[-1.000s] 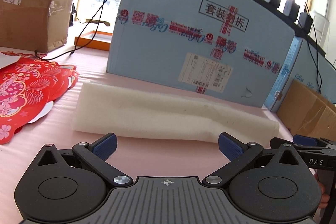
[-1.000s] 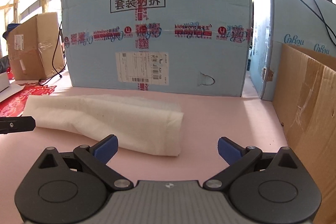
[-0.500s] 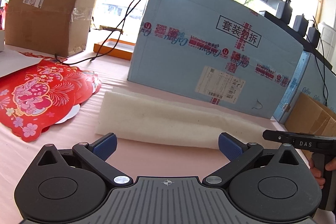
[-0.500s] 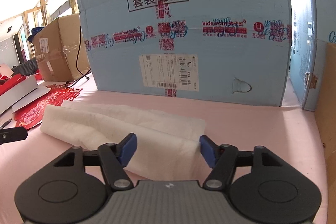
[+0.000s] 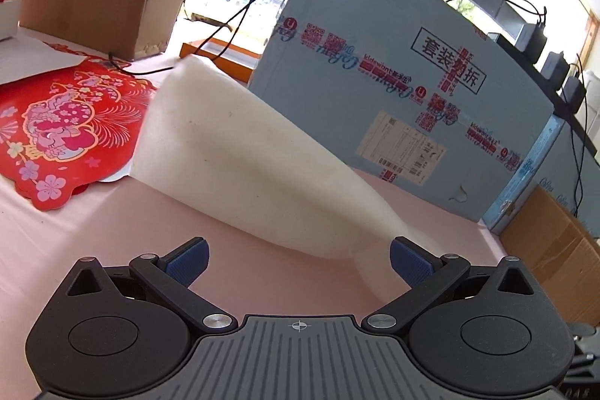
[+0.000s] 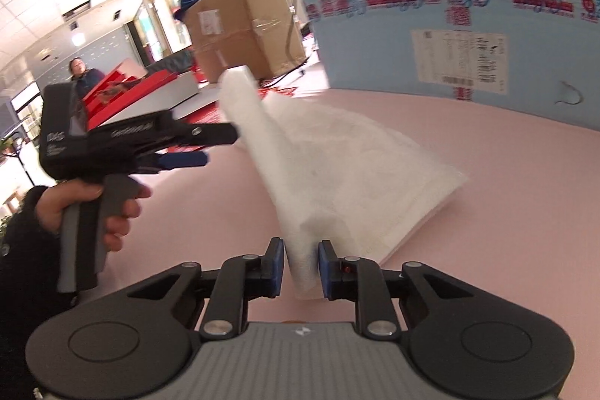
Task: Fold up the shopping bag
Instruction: 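Grasp the end of the rolled white bag with the right gripper and lift, then lift the bag edge with the right gripper to unroll it across the table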
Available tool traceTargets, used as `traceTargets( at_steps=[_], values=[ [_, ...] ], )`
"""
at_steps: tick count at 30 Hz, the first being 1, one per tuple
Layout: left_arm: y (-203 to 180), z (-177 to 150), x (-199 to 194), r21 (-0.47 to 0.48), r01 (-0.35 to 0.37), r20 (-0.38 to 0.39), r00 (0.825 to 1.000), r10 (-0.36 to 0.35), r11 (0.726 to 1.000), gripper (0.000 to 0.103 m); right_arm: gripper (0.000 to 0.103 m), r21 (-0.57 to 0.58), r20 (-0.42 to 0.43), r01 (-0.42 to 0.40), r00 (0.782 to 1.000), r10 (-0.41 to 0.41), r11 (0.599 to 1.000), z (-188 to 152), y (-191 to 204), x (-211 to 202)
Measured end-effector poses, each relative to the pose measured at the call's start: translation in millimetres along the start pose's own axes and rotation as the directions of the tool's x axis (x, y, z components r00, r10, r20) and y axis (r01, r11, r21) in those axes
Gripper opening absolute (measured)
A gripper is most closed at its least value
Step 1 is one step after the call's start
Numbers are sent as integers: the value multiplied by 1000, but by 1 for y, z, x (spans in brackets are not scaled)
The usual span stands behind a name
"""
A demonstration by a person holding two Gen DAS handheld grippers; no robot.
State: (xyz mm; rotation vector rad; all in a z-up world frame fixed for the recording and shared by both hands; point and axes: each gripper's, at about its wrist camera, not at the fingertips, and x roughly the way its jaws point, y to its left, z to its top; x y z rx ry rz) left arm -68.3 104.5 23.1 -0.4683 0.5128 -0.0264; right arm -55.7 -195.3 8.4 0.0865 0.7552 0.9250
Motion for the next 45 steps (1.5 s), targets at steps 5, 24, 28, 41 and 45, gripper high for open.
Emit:
traceTargets(
  at_steps=[5, 24, 28, 41, 45],
  values=[
    [5, -1, -14, -87, 18, 40, 999, -15, 996, 103, 26, -36, -52, -155, 987, 153, 987, -3, 29, 4],
    [-8, 23, 6, -224, 24, 2, 1000, -24, 974, 103, 83, 14, 221, -67, 973, 62, 998, 18, -13, -61],
    [-5, 12, 9, -243, -23, -36, 999, 14, 970, 103, 83, 146, 173, 117, 975, -142, 982, 31, -61, -42],
    [-2, -17, 5, -216, -23, -30, 999, 16, 976, 102, 10, 23, 15, 82, 996, -82, 996, 21, -35, 17],
    [-7, -16, 10, -165, -13, -38, 999, 7, 986, 93, 9, 43, 80, 21, 997, -25, 999, 17, -24, -11]
  ],
)
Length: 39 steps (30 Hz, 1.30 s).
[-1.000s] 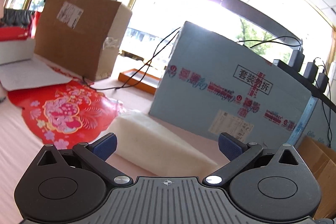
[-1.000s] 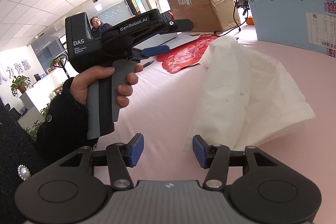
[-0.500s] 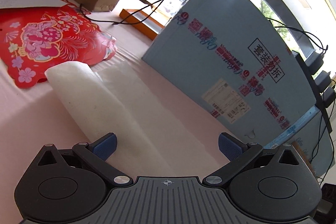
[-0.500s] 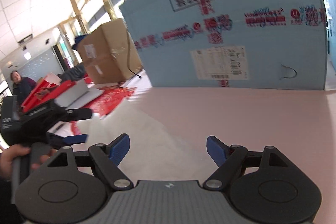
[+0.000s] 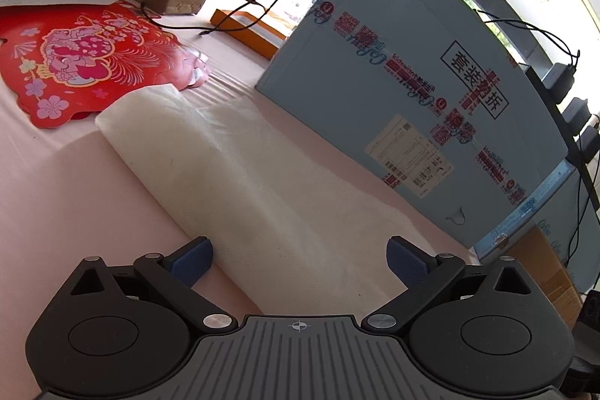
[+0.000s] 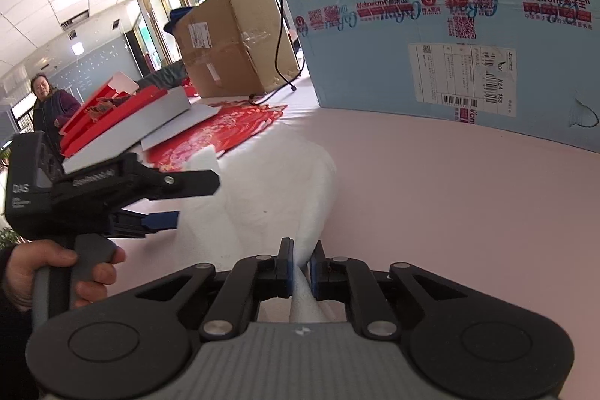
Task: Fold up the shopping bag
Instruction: 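Lift the bag edge with the right gripper to unroll it across the table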
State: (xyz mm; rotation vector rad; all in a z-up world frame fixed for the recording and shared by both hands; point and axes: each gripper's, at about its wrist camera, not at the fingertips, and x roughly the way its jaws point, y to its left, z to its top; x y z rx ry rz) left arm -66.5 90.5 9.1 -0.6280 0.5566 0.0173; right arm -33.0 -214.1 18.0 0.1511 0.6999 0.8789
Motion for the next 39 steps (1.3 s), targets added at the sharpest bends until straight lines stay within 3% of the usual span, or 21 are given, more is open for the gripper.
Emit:
traceTargets(
  at_steps=[3, 5, 10, 12, 13, 15, 18, 20, 23, 24, 26, 27, 28, 31, 35, 39],
  values=[
    [-9, 0, 11, 35, 55, -44, 998, -54, 998, 84, 9, 15, 49, -46, 998, 45, 999, -3, 4, -23],
    [-20, -2, 22, 64, 128, -89, 989, -122, 990, 84, 9, 38, 88, -71, 994, 68, 997, -7, 6, -39],
    [-61, 6, 51, 162, 343, -187, 931, -313, 925, 84, 9, 80, 196, -105, 977, 88, 991, -14, 13, -75],
    [-75, 12, 61, 234, 366, -209, 924, -321, 900, 85, 9, 101, 221, -103, 972, 78, 990, -17, 14, -83],
    [-79, 15, 65, 260, 363, -219, 925, -312, 895, 85, 9, 111, 230, -100, 970, 73, 989, -20, 15, -86],
    [-84, 22, 71, 315, 288, -212, 950, -229, 904, 89, 9, 127, 237, -95, 969, 63, 987, -23, 16, -85],
    [-78, 32, 60, 371, 139, -112, 988, -105, 918, 94, 9, 156, 232, -96, 971, 58, 983, -29, 15, -80],
    [-75, 37, 45, 368, 93, -64, 995, -75, 925, 94, 9, 163, 216, -97, 974, 60, 982, -32, 15, -74],
    [-72, 41, 12, 341, 193, -48, 981, -188, 920, 98, 9, 137, 187, -96, 980, 69, 986, -33, 18, -62],
    [-71, 41, 5, 304, 270, -70, 963, -261, 913, 99, 9, 127, 178, -100, 981, 77, 987, -34, 20, -59],
    [-67, 37, 1, 213, 415, -130, 909, -395, 885, 100, 9, 107, 159, -101, 984, 83, 989, -35, 24, -54],
    [-68, 33, 3, 198, 437, -149, 898, -413, 878, 101, 9, 101, 154, -99, 985, 82, 990, -37, 25, -53],
    [-69, 30, 5, 190, 449, -166, 891, -422, 873, 101, 9, 96, 148, -98, 985, 83, 991, -38, 27, -53],
    [-68, 18, 19, 171, 405, -193, 908, -373, 898, 100, 9, 78, 144, -88, 987, 76, 993, -40, 32, -53],
    [-42, 10, 33, -71, 434, -167, 882, -440, 898, 93, 11, 78, 157, -71, 986, 58, 994, -45, 34, -57],
    [-30, -2, 43, -165, 433, -168, 873, -458, 886, 66, 13, 85, 157, -64, 986, 50, 994, -48, 35, -58]
  ],
)
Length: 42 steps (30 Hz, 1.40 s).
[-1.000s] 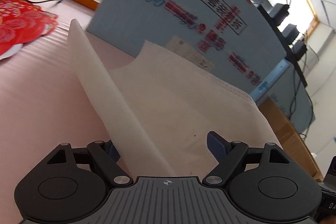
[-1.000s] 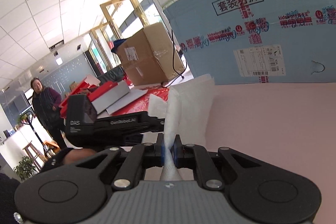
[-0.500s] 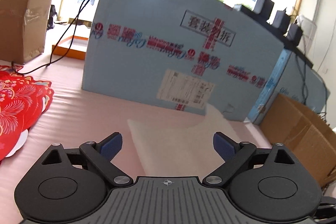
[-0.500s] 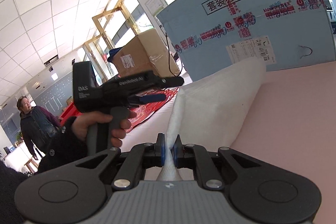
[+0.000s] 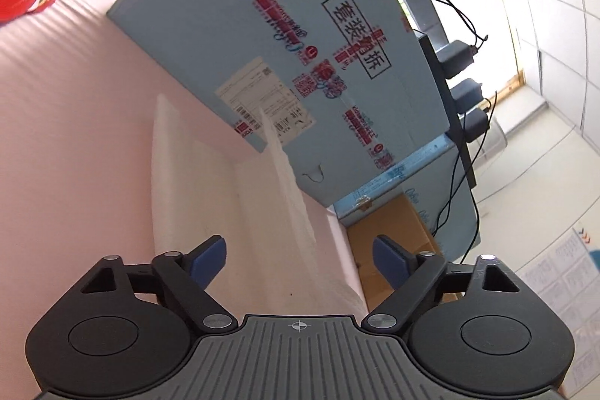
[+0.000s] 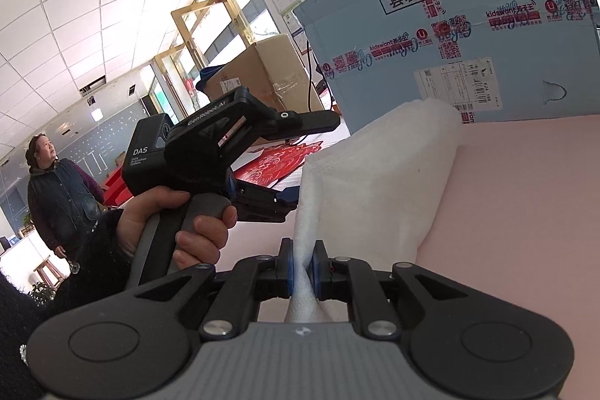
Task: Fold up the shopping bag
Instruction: 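Lift the bag edge with the right gripper to unroll it across the table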
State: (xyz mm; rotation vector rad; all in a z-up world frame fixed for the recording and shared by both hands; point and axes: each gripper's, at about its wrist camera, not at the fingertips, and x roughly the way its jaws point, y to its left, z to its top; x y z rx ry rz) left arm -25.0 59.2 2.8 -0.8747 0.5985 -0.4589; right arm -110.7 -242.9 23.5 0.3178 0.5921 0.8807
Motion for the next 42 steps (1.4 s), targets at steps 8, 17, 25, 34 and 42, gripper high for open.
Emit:
traceTargets(
  at_steps=[8, 17, 25, 34, 42],
  values=[
    [15, -1, 9, -116, 92, 22, 996, -90, 989, 50, 48, 28, 44, 1, 999, -2, 1000, -5, -4, -11],
    [15, -1, 9, -134, 101, 11, 995, -100, 986, 50, 84, 42, 153, -132, 980, 125, 990, -2, -6, -36],
    [14, -1, 4, -153, 133, 15, 991, -132, 979, 50, 87, -20, 135, -375, 918, 374, 927, 3, 10, -38],
    [18, -12, 8, -225, 242, 8, 969, -246, 944, 37, 93, -17, 190, -312, 932, 309, 950, 8, 8, -50],
    [2, -16, 18, -93, 110, -65, 991, -117, 990, 37, 94, 86, 183, -1, 983, -15, 996, 6, -15, -49]
  ],
)
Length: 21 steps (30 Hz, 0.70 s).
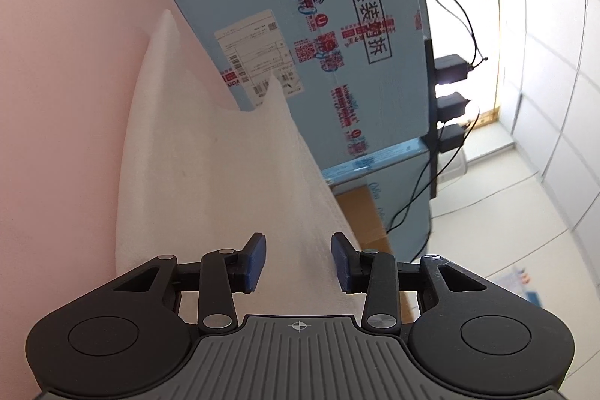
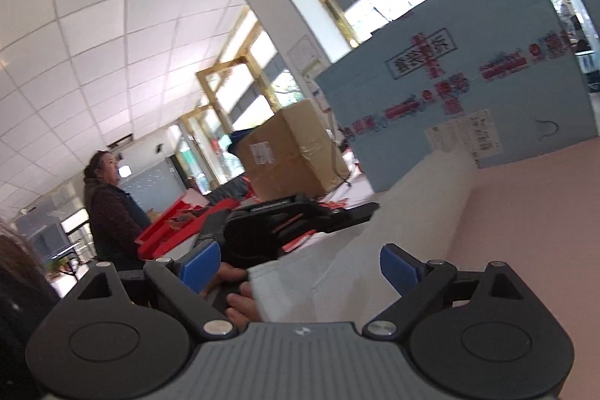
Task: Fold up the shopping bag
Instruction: 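Lift the bag edge with the right gripper to unroll it across the table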
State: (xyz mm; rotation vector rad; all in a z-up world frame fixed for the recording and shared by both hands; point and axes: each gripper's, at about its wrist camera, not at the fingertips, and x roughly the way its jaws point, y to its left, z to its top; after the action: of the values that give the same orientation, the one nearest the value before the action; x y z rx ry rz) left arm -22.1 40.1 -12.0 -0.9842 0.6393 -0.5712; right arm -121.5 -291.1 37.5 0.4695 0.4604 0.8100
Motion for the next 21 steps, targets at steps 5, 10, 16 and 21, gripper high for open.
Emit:
traceTargets(
  at_steps=[5, 10, 16, 21],
  values=[
    [-21, -7, 22, 162, -83, -72, 993, 96, 983, 37, 83, 195, -75, 136, 990, -123, 971, -8, -35, 16],
    [-22, -13, 34, 228, -129, -113, 981, 158, 965, 31, 64, 321, -112, 192, 980, -164, 927, -14, -61, 22],
    [-17, -17, 33, 260, -170, -117, 972, 206, 951, 23, 54, 364, -136, 261, 965, -226, 894, -19, -79, 21],
    [-15, -13, 36, 226, -170, -125, 972, 201, 959, 23, 47, 126, -179, 318, 939, -294, 940, -20, -51, 37]
  ],
)
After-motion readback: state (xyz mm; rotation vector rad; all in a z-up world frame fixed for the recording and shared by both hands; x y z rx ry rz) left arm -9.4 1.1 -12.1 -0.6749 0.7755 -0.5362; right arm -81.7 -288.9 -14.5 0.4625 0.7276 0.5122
